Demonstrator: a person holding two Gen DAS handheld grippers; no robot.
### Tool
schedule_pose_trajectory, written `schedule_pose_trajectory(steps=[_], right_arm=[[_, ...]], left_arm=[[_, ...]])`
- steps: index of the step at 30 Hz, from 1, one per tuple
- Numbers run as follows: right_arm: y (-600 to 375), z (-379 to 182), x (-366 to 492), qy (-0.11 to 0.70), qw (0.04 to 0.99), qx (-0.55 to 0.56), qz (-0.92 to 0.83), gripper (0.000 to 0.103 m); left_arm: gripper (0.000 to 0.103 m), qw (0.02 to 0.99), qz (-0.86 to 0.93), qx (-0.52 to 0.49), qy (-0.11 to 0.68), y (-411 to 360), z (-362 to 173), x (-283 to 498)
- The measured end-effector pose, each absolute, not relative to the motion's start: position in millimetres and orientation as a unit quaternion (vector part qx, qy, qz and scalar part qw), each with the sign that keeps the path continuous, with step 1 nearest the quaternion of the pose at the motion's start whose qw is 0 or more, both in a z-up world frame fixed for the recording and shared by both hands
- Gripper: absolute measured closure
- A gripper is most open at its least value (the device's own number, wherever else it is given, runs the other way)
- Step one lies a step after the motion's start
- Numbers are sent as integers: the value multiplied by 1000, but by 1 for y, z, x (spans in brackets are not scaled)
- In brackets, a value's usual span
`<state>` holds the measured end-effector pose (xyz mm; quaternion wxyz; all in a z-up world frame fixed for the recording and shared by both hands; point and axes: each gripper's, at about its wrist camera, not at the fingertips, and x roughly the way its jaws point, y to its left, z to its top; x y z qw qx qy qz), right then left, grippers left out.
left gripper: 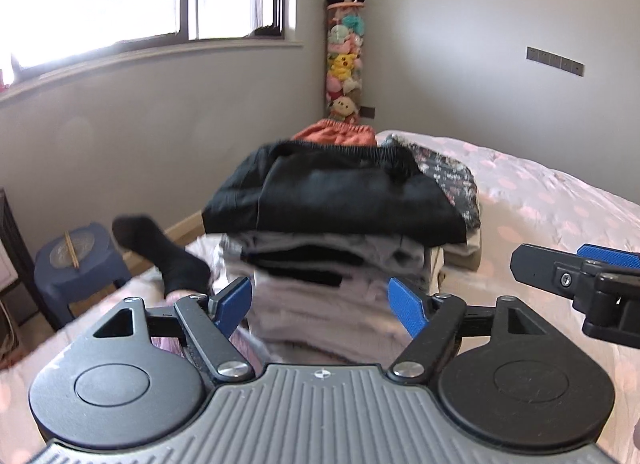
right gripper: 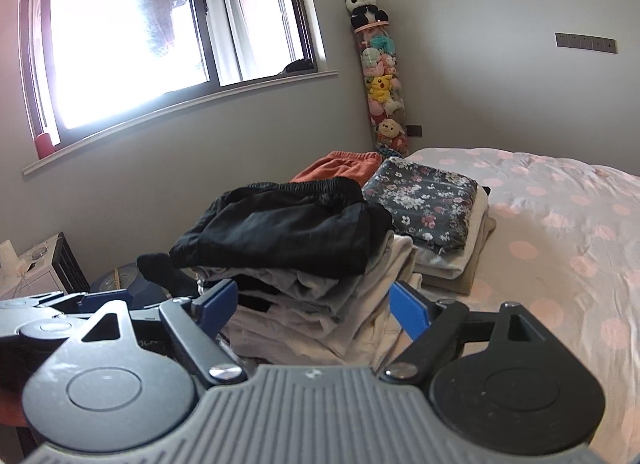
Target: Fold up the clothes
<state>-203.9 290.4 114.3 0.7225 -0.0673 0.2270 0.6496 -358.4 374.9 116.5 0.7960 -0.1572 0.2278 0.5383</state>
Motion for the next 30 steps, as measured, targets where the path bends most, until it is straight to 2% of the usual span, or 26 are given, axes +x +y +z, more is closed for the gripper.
schedule_pose_trajectory(steps=[30], right_arm=[[277, 90, -211, 239, 722, -85, 643, 16]], left_arm=[[28, 790, 542, -170, 229, 352, 100, -357]])
